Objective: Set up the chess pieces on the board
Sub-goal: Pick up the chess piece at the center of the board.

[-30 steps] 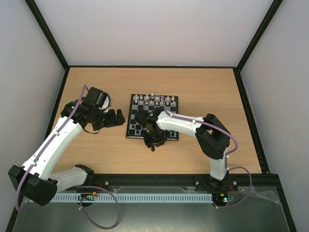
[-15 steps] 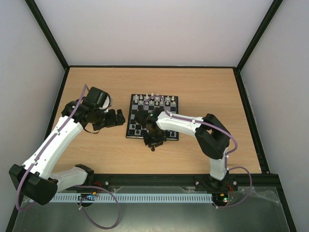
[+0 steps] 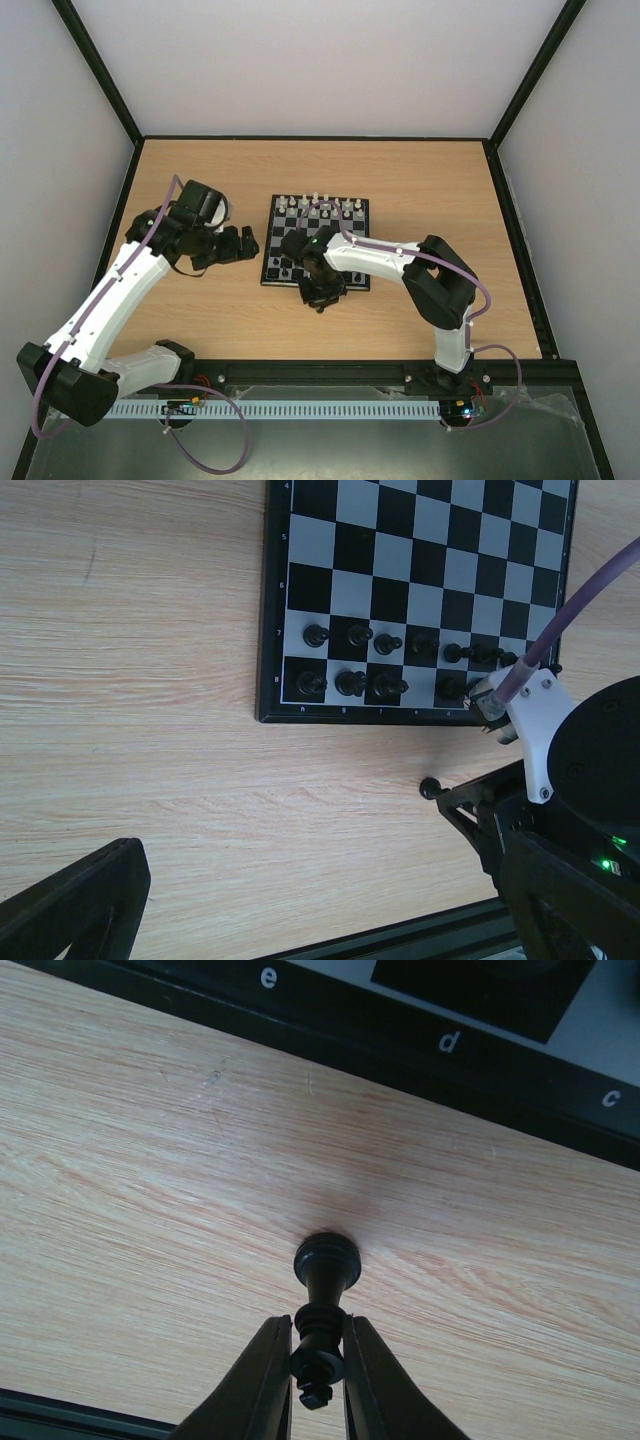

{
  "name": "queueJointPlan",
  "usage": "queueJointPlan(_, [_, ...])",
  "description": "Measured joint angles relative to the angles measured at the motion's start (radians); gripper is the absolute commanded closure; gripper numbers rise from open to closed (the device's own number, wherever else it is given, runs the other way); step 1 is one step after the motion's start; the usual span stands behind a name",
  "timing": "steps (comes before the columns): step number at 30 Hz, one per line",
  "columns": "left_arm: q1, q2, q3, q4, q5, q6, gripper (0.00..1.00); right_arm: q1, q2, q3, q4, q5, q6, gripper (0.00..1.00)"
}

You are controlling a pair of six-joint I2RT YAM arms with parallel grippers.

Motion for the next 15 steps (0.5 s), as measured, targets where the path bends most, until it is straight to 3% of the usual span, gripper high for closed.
queueJointPlan(7, [0.0, -0.012, 0.0, -0.005, -0.001, -0.003, 0.01, 0.0, 0.003, 0.037, -0.018, 0.006, -0.006, 0.89])
queueJointPlan(15, [0.0, -0.015, 0.0, -0.022, -0.004, -0.008, 0.01, 0.0, 0.092, 0.291, -0.088, 0.043, -0.039, 0.89])
